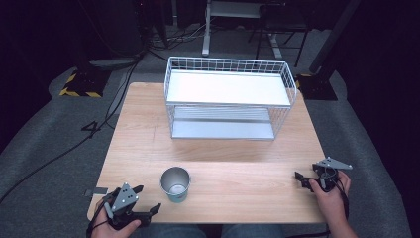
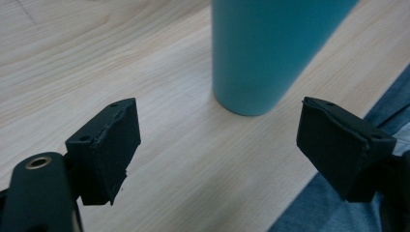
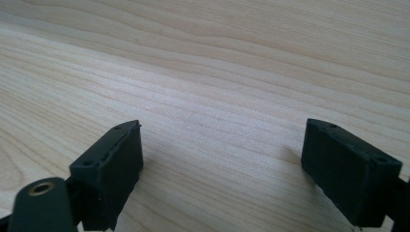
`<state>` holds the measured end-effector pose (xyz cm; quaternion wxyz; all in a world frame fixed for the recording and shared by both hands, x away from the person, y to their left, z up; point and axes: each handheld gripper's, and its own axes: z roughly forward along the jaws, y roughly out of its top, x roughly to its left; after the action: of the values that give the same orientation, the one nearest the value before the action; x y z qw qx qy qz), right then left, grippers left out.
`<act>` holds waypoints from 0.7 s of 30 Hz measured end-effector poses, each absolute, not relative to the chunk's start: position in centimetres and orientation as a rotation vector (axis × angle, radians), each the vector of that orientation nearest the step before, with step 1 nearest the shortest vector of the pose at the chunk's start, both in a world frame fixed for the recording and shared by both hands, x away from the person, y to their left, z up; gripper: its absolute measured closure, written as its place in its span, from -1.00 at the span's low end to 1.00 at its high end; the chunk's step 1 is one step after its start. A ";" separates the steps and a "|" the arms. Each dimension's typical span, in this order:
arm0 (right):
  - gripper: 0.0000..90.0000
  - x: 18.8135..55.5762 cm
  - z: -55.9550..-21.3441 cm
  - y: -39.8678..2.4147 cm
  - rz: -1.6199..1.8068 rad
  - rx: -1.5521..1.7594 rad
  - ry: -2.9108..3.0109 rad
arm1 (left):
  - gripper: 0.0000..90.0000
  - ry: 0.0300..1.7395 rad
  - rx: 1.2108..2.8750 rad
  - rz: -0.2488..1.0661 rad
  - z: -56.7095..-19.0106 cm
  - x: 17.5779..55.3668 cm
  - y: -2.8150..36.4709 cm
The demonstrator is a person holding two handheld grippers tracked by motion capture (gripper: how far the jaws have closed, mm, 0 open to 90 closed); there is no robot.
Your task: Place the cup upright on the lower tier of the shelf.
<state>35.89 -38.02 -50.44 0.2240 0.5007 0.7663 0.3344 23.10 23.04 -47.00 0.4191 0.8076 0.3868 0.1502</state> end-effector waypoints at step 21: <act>-0.66 36.0 -50.4 -37.6 0.935 1.350 2.144 | -0.66 0.996 1.795 0.412 -49.5 23.6 18.6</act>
<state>36.01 -37.57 -50.44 0.2188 0.4880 0.7745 0.3378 23.64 18.60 -49.46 0.5002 0.7424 0.4120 0.1702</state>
